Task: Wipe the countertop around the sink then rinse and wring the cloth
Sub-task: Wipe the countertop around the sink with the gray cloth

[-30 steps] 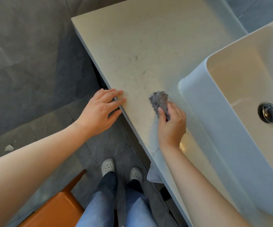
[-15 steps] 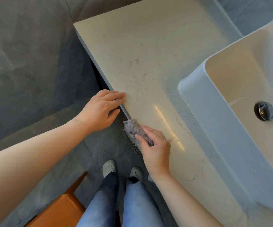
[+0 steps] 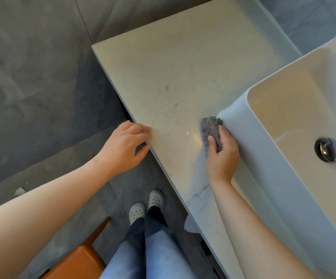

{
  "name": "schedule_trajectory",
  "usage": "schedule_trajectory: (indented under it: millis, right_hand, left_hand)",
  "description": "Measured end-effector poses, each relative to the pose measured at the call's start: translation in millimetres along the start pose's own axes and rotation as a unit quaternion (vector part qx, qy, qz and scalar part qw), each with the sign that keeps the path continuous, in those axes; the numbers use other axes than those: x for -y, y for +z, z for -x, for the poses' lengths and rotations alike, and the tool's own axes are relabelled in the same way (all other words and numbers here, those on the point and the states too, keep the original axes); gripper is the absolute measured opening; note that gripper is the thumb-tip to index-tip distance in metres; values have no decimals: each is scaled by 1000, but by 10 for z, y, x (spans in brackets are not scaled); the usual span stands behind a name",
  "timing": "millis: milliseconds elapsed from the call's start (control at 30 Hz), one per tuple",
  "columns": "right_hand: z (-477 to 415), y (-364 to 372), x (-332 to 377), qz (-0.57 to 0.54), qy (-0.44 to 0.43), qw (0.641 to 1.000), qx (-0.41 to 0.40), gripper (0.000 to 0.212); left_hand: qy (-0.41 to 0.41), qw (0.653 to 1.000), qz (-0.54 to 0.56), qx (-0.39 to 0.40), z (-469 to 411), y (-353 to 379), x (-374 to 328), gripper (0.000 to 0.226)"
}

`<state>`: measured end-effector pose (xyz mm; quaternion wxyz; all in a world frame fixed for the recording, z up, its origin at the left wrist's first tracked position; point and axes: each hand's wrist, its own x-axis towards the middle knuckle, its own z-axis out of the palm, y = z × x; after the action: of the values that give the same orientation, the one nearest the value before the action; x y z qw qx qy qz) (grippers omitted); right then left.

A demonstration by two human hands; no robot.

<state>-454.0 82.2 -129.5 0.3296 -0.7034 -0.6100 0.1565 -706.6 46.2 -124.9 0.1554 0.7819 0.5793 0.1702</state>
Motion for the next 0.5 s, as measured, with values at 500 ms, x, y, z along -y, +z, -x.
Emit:
schedule_trajectory:
  millis: [500]
  right_hand:
    - [-149,163,51,-11,-28,998,-47,34]
  left_hand:
    - [-69,995,-77,1,-235,-67,194,59]
